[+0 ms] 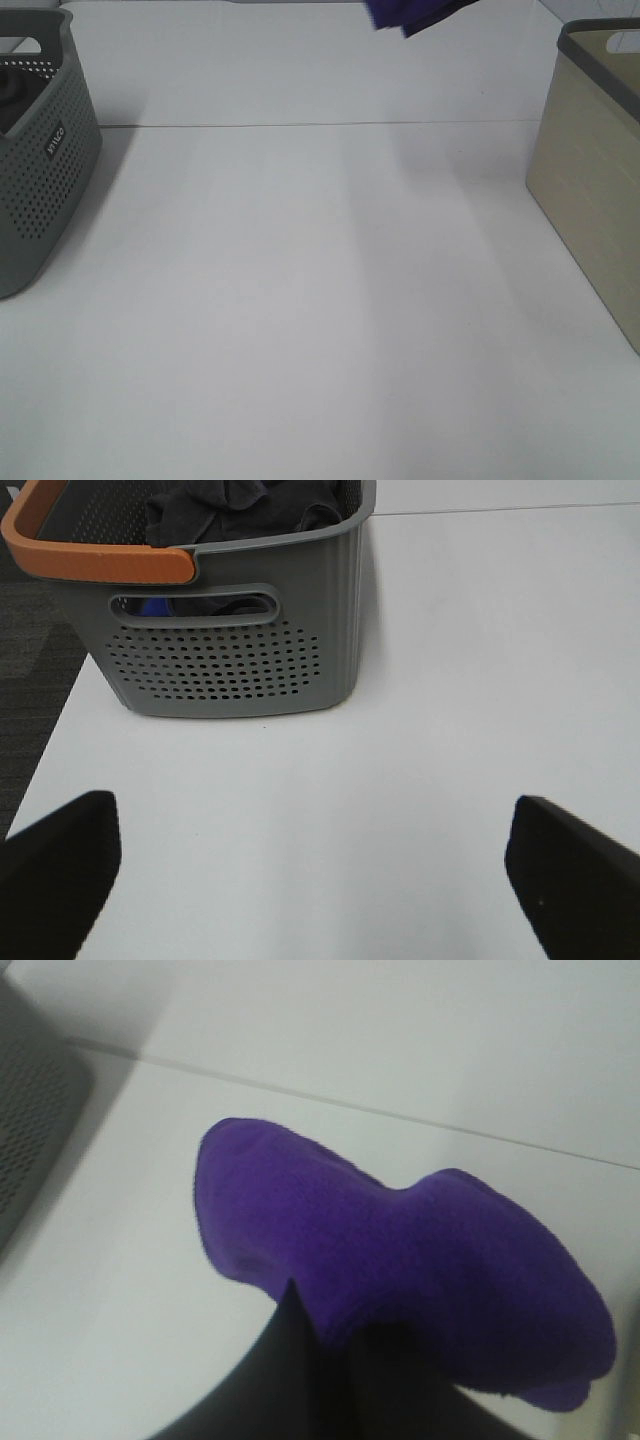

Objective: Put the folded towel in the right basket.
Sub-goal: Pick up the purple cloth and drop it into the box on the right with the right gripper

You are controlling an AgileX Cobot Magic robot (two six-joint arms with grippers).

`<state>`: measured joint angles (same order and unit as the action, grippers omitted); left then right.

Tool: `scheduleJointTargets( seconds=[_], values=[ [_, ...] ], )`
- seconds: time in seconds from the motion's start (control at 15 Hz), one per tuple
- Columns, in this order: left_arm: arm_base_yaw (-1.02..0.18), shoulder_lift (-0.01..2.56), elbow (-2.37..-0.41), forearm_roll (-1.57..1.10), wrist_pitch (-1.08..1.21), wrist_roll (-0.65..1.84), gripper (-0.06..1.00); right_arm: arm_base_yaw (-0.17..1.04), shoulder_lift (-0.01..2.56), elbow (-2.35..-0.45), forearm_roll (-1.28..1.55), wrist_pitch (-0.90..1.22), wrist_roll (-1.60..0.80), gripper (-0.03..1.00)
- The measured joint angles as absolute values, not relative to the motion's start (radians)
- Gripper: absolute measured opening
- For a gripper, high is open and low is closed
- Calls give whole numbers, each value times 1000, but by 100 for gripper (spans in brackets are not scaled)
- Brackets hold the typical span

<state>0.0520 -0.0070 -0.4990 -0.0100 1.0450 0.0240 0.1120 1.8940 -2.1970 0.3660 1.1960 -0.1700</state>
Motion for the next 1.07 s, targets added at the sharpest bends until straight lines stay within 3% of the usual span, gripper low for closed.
scheduleJointTargets(
  seconds=[0.2, 0.33, 0.73, 0.87, 1.07],
  values=[
    [52, -7, -499, -10, 1045, 24, 99, -157, 1861, -2213, 322, 1213, -164, 4],
    [52, -7, -499, -10, 1045, 24, 99, -250, 1861, -2208, 311, 1216, -163, 4],
    [52, -7, -499, -10, 1045, 24, 99, -295, 1915, -2186, 145, 1223, -133, 7],
    [52, -7, -499, -10, 1045, 24, 99, -295, 1935, -2185, 135, 1223, -117, 24],
    [52, -7, -499, -10, 1045, 24, 99, -295, 1937, -2182, 135, 1223, -94, 79]
  ],
)
